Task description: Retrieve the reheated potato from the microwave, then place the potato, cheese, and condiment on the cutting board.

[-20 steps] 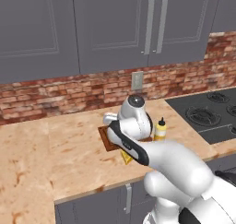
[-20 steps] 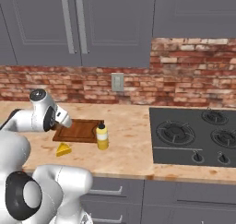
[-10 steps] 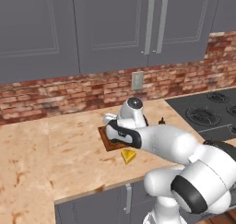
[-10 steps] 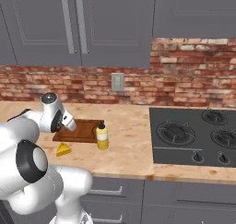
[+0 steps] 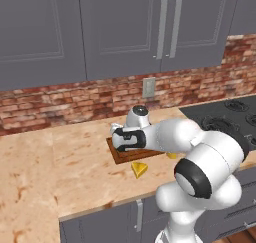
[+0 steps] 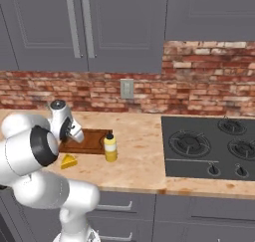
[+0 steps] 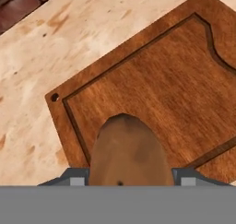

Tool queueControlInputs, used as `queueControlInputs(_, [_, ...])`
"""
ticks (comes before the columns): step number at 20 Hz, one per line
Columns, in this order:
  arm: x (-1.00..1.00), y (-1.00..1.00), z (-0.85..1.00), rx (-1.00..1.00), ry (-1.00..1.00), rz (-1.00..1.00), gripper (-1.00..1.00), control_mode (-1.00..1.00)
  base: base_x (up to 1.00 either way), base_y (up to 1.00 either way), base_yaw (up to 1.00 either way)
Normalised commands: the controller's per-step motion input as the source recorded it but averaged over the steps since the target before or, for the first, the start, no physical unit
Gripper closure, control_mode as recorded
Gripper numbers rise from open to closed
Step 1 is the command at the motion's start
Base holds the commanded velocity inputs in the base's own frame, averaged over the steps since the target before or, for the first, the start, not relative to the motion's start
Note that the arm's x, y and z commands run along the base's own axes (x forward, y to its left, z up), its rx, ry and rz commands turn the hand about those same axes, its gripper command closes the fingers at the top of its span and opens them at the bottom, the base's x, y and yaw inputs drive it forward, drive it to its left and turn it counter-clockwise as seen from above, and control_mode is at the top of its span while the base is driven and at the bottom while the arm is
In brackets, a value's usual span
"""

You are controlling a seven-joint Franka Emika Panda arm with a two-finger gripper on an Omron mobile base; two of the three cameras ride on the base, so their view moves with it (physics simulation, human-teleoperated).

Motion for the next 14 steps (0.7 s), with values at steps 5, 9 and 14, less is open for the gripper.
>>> queueControlInputs(5, [0.18, 0.03, -0.23, 0.00, 0.09, -0.03, 1.00, -1.00, 0.00, 0.00, 0.00])
queueControlInputs(9, [0.14, 0.02, -0.21, 0.00, 0.07, -0.01, 1.00, -1.00, 0.00, 0.00, 0.00])
queueControlInputs(14, [0.07, 0.04, -0.20, 0.00, 0.01, -0.01, 1.00, -1.00, 0.00, 0.00, 0.00])
